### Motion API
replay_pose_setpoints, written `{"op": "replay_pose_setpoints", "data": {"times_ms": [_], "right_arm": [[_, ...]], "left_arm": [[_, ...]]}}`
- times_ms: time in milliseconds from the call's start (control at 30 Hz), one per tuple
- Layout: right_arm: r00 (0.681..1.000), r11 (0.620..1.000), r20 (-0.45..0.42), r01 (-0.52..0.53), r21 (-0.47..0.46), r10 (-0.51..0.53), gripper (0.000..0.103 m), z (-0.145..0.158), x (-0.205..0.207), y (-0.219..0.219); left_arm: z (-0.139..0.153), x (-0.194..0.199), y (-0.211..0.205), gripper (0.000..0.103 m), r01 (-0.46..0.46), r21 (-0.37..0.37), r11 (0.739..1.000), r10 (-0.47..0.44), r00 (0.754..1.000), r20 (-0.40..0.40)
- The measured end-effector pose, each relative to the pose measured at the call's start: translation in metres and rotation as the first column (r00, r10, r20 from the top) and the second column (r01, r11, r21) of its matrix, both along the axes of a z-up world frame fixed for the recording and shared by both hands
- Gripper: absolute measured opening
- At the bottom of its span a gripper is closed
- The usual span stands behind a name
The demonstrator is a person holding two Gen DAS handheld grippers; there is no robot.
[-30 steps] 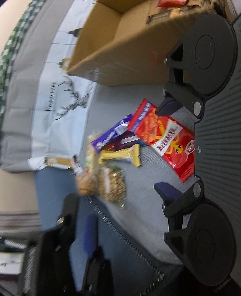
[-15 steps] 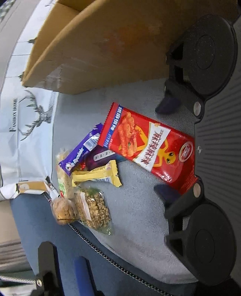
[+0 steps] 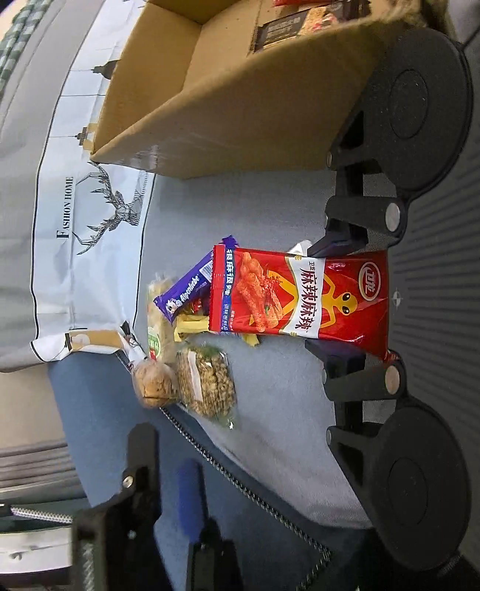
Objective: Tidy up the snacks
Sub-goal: 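Grasp the red spicy-strip packet with the right tool while the left tool grasps the peanut bag, then lift the red spicy-strip packet with the right tool while the left tool lifts the peanut bag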
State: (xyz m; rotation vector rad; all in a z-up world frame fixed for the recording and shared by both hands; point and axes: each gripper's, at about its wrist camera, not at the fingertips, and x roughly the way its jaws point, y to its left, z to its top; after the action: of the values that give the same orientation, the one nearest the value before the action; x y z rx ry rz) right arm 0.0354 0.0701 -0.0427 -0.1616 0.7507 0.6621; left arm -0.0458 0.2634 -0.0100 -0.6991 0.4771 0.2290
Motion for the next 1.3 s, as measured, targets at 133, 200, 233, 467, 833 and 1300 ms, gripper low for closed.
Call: {"op": "replay_pose_setpoints", "data": {"times_ms": [133,200,233,467,833,1300], "right_arm": [[0.998,1.0,-0.062,-0.017,-0.008,0.017,0.048,-0.003,0.0,-0.005],[0.997,1.0,-0.069,-0.02,-0.017,0.019,0.049,-0.005,0.001,-0.006],[0.997,0.999,-0.071,-0.026,-0.023,0.024,0.049,-0.006,0.002,-0.004],[0.994,0.998,-0.107,-0.024,-0.053,0.018,0.061,-0.013,0.011,0.005],[0.991,0.996,-0.128,-0.056,-0.064,0.047,0.061,-0.019,0.015,0.01],[0.991,0.994,-0.11,-0.078,-0.074,0.07,0.057,-0.021,0.017,0.013]], "left_arm": [[-0.003,0.009,-0.002,0.05,-0.007,0.012,1.0,0.008,0.999,-0.047],[-0.005,0.015,-0.004,0.053,-0.012,0.029,0.999,0.015,0.997,-0.077],[-0.006,0.019,-0.005,0.054,-0.017,0.042,0.999,0.021,0.996,-0.09],[-0.019,0.048,-0.006,0.082,-0.107,0.14,0.984,0.129,0.978,-0.161],[-0.065,0.107,-0.001,0.098,-0.15,0.259,0.954,0.227,0.926,-0.301],[-0.073,0.124,0.006,0.085,-0.128,0.322,0.938,0.225,0.932,-0.284]]}}
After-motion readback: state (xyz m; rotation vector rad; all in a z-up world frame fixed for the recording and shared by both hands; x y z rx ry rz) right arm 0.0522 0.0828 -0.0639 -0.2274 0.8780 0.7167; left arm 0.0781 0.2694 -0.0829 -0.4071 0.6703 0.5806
